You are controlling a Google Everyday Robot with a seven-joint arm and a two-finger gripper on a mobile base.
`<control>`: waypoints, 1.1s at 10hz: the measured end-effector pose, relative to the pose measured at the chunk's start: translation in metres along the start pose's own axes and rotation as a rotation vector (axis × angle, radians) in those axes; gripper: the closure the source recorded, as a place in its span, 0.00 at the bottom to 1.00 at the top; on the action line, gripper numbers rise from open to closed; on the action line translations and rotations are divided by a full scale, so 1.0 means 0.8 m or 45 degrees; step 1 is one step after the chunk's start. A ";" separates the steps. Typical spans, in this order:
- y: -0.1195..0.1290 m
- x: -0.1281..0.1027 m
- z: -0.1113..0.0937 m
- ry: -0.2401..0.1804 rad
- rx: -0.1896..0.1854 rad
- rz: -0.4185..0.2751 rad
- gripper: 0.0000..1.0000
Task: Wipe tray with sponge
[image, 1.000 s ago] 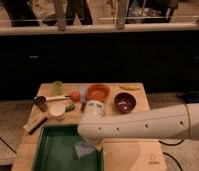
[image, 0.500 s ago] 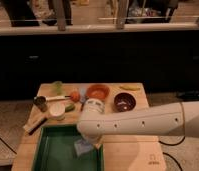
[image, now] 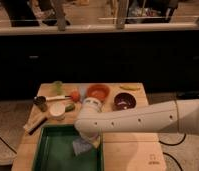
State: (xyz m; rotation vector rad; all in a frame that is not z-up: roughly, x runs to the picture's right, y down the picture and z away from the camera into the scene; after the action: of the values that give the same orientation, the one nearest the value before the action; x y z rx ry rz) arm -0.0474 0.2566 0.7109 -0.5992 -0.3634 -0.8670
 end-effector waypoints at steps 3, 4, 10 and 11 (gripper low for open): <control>-0.009 0.001 0.007 -0.011 -0.002 -0.004 0.98; -0.013 0.000 0.009 -0.013 -0.003 -0.010 0.98; -0.014 -0.010 0.056 -0.021 -0.001 -0.023 0.98; -0.014 -0.011 0.063 -0.028 0.004 -0.016 0.98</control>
State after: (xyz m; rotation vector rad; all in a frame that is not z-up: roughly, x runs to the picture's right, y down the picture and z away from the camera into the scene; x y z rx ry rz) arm -0.0644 0.2881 0.7492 -0.6047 -0.3887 -0.8720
